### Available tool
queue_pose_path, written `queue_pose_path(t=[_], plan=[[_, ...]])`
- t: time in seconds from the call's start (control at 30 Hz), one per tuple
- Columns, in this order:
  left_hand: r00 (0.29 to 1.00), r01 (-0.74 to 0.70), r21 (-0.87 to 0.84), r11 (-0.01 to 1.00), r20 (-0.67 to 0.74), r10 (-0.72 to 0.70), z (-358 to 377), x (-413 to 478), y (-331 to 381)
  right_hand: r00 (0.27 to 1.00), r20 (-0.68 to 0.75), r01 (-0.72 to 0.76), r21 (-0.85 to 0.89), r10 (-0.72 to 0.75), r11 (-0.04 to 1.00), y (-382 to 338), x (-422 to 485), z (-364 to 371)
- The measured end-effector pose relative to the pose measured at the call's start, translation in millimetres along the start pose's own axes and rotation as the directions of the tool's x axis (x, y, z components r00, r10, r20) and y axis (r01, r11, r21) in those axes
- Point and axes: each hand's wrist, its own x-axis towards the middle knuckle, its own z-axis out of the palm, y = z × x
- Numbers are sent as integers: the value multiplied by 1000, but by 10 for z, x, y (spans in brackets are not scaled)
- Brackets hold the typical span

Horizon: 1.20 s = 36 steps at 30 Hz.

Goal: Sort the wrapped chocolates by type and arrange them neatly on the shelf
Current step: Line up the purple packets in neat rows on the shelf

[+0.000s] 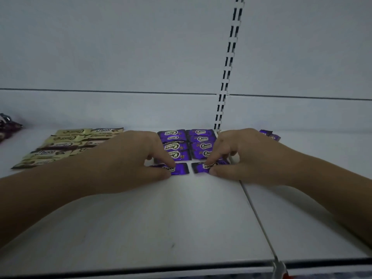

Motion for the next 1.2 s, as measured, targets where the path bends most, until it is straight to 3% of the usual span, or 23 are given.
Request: queue_pose_path(t=[0.53,0.67,0.93,1.2], plan=[[996,-16,10,1000,-83,16,94,91,-57,997,-23,-72,56,73,996,40,27,3],[995,14,-17,1000,-99,-15,-14,198,52,985,-19,-171,16,171,985,184,19,-315],[998,-46,48,998,-40,48,194,1149,552,919,-13,-389,-210,395,897,928,-69,-552],[997,-26,27,999,79,24,659,2041,948,887,-27,-459,-172,462,871,1132,-213,-466]])
